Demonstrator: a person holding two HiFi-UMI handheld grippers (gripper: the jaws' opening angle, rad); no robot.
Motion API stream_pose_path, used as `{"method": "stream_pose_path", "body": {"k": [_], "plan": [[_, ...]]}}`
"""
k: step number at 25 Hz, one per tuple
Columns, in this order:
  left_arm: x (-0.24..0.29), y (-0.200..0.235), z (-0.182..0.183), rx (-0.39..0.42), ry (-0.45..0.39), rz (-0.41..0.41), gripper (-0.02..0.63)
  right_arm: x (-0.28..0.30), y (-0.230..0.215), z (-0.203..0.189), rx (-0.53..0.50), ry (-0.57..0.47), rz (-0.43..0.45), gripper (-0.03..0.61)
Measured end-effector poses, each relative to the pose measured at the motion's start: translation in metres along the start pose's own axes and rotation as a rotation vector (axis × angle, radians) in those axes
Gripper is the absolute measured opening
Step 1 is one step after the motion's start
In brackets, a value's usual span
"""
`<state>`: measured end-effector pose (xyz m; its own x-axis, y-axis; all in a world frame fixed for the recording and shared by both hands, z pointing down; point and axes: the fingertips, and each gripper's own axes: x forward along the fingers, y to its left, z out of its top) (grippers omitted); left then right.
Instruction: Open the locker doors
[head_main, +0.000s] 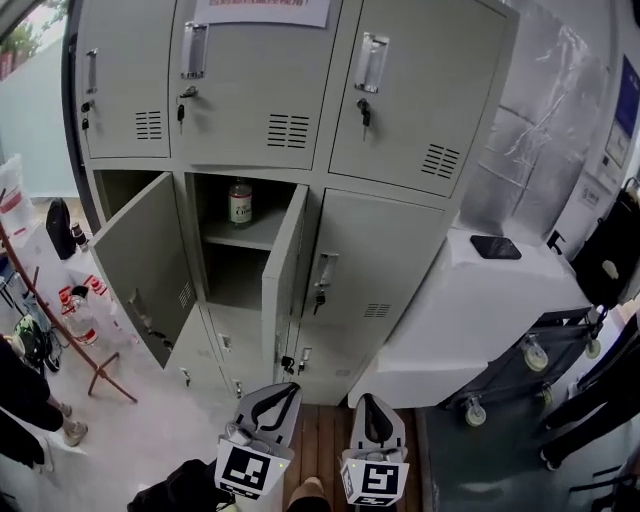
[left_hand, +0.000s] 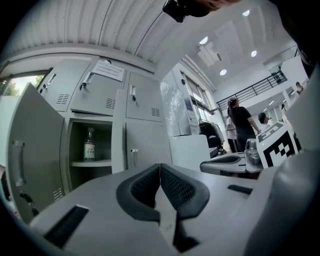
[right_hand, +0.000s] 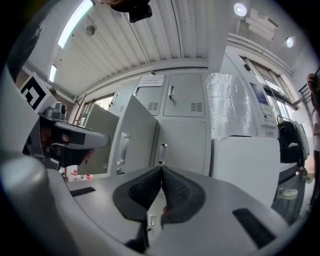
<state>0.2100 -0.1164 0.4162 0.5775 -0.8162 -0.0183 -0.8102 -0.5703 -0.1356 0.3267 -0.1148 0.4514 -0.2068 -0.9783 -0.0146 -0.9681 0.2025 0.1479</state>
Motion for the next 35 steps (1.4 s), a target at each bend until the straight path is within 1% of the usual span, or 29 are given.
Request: {"method": "stream_pose_path", "body": {"k": [2, 4, 7, 11, 13, 16, 18, 20, 23, 26, 27, 30, 35], "plan": [[0.023, -0.003, 0.002, 0.001, 0.012, 0.028, 0.023, 0.02, -0.016, 0.003, 0.007, -0.002, 0.042, 0.017], [0.043, -0.003, 0.005, -0.006, 0.052, 0.062, 0.023, 0.04, -0.03, 0.008, 0.008, -0.006, 0.092, 0.017], [0.067, 0.002, 0.014, -0.015, 0.085, 0.136, 0.023, 0.068, -0.049, 0.017, 0.013, -0.004, 0.169, 0.017], [0.096, 0.013, 0.033, 0.003, 0.052, 0.231, 0.023, 0.104, -0.063, 0.031, 0.012, 0.0, 0.267, 0.016], [0.107, 0.018, 0.04, 0.0, 0.067, 0.267, 0.023, 0.121, -0.063, 0.04, 0.013, -0.011, 0.314, 0.017], [0.119, 0.025, 0.042, -0.026, 0.119, 0.304, 0.023, 0.147, -0.057, 0.052, 0.022, -0.028, 0.38, 0.017], [0.128, 0.031, 0.043, -0.026, 0.118, 0.328, 0.023, 0.163, -0.05, 0.055, 0.017, -0.021, 0.42, 0.016], [0.135, 0.036, 0.04, -0.033, 0.134, 0.344, 0.024, 0.177, -0.044, 0.056, 0.021, -0.028, 0.452, 0.017], [0.144, 0.04, 0.036, -0.013, 0.114, 0.36, 0.023, 0.2, -0.036, 0.051, 0.031, -0.031, 0.502, 0.017], [0.149, 0.043, 0.031, 0.018, 0.106, 0.366, 0.023, 0.226, -0.025, 0.041, 0.048, -0.009, 0.554, 0.118], [0.149, 0.044, 0.028, 0.018, 0.117, 0.368, 0.023, 0.234, -0.021, 0.037, 0.052, -0.003, 0.565, 0.119], [0.149, 0.048, 0.02, 0.014, 0.143, 0.383, 0.023, 0.255, -0.008, 0.029, 0.049, 0.018, 0.598, 0.153], [0.147, 0.057, 0.016, 0.011, 0.151, 0.406, 0.023, 0.277, 0.006, 0.017, 0.019, 0.05, 0.608, 0.176]]}}
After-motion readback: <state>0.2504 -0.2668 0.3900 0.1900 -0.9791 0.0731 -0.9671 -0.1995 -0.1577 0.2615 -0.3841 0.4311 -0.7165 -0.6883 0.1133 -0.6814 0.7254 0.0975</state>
